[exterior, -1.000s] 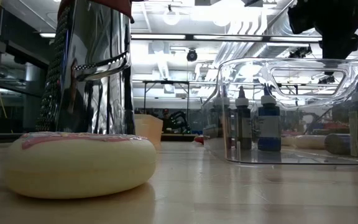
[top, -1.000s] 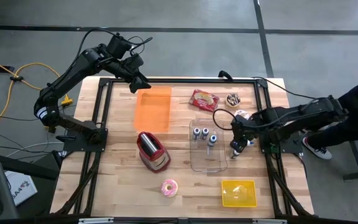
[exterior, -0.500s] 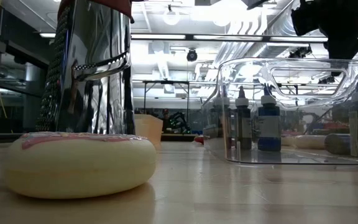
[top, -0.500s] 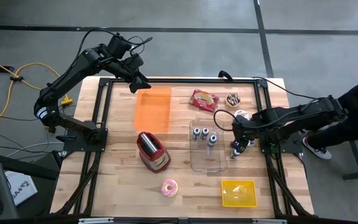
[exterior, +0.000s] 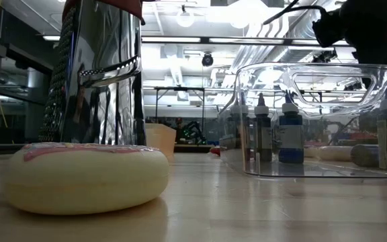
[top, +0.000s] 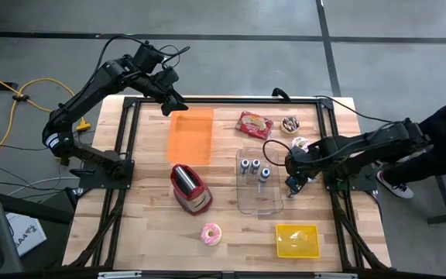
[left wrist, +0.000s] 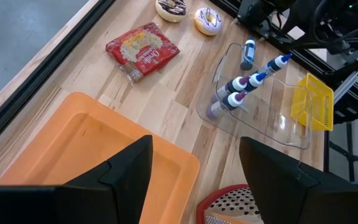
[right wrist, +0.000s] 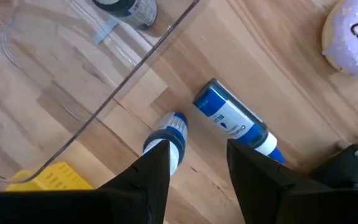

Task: Pick & Place Food Item
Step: Put the bottom blue food coloring bottle into the transparent bin

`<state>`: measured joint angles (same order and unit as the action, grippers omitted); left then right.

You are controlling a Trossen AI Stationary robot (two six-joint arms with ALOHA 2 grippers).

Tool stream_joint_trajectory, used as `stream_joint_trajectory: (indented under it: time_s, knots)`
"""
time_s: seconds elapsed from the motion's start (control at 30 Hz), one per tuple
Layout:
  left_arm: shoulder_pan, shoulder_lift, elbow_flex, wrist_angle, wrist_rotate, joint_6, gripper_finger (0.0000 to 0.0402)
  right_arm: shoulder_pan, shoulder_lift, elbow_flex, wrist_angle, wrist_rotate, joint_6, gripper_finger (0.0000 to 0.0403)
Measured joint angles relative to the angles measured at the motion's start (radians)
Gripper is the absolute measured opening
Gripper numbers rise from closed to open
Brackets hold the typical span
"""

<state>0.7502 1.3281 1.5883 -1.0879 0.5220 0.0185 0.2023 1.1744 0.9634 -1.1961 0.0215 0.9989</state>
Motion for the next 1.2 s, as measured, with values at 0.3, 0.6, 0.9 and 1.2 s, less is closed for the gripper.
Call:
stream_joint_trajectory:
  time_s: [0.3,0.6,0.9,1.2]
  knots:
    - [0.0,0.0,0.0,0.0,0.0,0.0,0.0234,0.076,0.029,0.0,0.005,0.004,0.077,0.0146]
    - [0.0,0.0,0.0,0.0,0.0,0.0,0.0234,0.146,0.079,0.0,0.025,0.019,0.139,0.0148]
    - [0.0,0.0,0.0,0.0,0.0,0.0,0.0234,0.191,0.08,0.0,0.057,0.058,0.207,0.0186]
    - [0.0,0.0,0.0,0.0,0.0,0.0,0.0234,0.217,0.125,0.0,0.059,0.056,0.239,0.0203]
